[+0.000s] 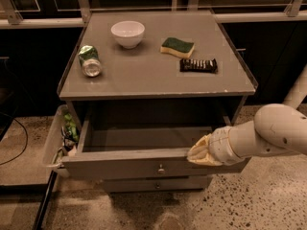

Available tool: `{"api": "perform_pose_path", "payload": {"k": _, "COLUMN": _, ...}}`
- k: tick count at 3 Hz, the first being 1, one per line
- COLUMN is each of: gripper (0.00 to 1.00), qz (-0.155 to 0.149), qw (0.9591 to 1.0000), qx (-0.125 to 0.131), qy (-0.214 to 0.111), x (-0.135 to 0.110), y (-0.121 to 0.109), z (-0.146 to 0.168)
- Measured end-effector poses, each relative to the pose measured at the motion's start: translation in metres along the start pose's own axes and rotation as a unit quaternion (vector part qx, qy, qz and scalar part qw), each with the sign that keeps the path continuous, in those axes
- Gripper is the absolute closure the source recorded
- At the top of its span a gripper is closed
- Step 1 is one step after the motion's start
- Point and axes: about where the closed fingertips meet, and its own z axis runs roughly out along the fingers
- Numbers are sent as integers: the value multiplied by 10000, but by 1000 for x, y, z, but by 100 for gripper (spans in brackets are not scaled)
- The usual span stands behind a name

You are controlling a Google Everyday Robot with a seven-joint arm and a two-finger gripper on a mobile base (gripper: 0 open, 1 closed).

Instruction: Close top drawer

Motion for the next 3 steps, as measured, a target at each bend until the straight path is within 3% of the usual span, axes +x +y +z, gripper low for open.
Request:
{"api": "perform_pose_path", "payload": {"k": 1, "gripper": 100, "qz": -3, "qw": 10000, "qx": 4, "qy": 3, "x": 0, "y": 1, "z": 0}}
{"api": "perform_pose_path", "payload": {"k": 2, "gripper": 100, "qz": 191, "qw": 9995, "qx": 182, "qy": 190, "x": 31, "y": -20, "z": 2}}
{"api": "perform_pose_path", "payload": {"k": 3, "gripper": 100, "qz": 191, "qw": 9995, "qx": 182, "qy": 190, "x": 31, "y": -20, "z": 2}}
